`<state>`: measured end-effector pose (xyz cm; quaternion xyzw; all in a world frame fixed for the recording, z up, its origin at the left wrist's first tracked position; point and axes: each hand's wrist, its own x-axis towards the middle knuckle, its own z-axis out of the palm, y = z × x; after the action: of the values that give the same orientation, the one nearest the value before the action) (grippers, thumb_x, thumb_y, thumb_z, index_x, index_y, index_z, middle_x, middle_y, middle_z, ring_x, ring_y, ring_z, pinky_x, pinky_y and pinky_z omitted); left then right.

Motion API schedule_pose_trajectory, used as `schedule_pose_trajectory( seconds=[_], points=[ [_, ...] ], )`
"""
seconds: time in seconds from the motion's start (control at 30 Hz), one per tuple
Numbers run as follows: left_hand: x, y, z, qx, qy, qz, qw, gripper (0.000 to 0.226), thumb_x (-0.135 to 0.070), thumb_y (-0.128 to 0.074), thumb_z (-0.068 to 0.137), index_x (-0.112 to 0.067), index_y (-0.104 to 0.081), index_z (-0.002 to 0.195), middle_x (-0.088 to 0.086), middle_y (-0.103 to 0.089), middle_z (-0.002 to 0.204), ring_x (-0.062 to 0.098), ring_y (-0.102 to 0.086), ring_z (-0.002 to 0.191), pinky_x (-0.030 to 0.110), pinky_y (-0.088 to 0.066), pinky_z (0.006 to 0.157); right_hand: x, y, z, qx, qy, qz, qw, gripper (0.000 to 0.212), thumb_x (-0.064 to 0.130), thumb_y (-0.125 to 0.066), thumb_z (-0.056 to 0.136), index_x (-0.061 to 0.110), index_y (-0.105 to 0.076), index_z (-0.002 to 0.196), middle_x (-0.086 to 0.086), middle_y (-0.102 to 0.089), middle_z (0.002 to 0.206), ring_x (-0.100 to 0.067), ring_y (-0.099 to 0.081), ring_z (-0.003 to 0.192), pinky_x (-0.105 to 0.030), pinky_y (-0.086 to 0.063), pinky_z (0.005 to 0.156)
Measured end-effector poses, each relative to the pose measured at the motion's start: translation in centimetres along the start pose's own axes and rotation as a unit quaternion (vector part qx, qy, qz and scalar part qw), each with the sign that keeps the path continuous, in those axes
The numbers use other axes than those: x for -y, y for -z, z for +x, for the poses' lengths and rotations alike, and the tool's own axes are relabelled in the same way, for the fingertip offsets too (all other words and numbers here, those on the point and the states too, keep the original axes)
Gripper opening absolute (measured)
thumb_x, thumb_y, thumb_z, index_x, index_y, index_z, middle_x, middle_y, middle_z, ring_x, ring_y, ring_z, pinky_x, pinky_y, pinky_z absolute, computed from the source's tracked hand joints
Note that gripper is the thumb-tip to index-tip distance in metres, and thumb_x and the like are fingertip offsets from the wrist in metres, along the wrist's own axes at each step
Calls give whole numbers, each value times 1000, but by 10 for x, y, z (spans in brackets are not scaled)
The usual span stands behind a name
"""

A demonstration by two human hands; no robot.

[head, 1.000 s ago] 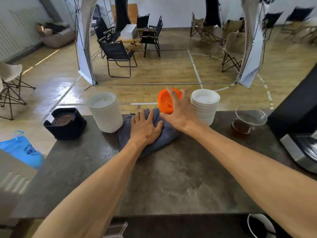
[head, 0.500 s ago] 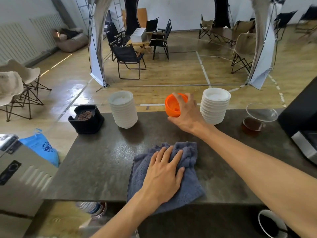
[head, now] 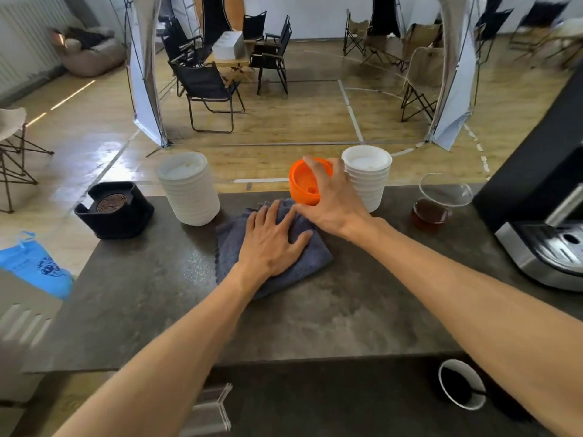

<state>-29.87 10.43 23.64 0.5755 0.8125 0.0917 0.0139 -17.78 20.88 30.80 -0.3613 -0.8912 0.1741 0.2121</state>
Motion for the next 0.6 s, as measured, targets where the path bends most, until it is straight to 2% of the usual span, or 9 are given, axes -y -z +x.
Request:
schedule_pose_trajectory(
  seconds=[0.13,0.27,0.43,0.53,0.6],
  points=[
    [-25,5,-47,4,-47,-22,999,76,-74,-28,89,-37,-20,155,7,-20,164,29,-14,151,44,-8,122,6,-6,4,14,-14,-11,1000,91,42,-75,80,31,-22,153,-15,-24,150,-40,-41,131,-49,-43,105],
    [-39,7,-96,15,-78,-24,997,78,-78,-24,88,-40,-14,156,5,-15,165,26,-9,152,45,-8,123,19,-27,15,61,-44,-17,997,90,44,-76,80,32,-23,152,-17,-22,150,-41,-40,131,-50,-41,106],
    [-38,10,-135,-8,-86,-49,995,62,-62,-27,97,-37,-26,154,2,-24,163,23,-16,151,40,-7,123,21,-56,11,90,-66,-25,993,91,50,-75,78,34,-22,150,-17,-25,147,-43,-41,130,-50,-39,109],
    [-34,9,-140,-37,-103,-68,992,50,-50,-34,100,-32,-42,146,0,-41,153,22,-33,142,39,-23,119,21,-58,7,87,-63,-37,994,93,56,-75,75,33,-23,150,-17,-27,149,-42,-41,132,-53,-37,110],
    [-33,8,-138,-60,-118,-77,988,41,-41,-42,100,-28,-52,138,0,-50,143,23,-44,130,39,-33,110,28,-50,2,79,-67,-45,994,93,58,-73,76,30,-24,150,-20,-23,155,-43,-34,138,-54,-33,112]
  ],
)
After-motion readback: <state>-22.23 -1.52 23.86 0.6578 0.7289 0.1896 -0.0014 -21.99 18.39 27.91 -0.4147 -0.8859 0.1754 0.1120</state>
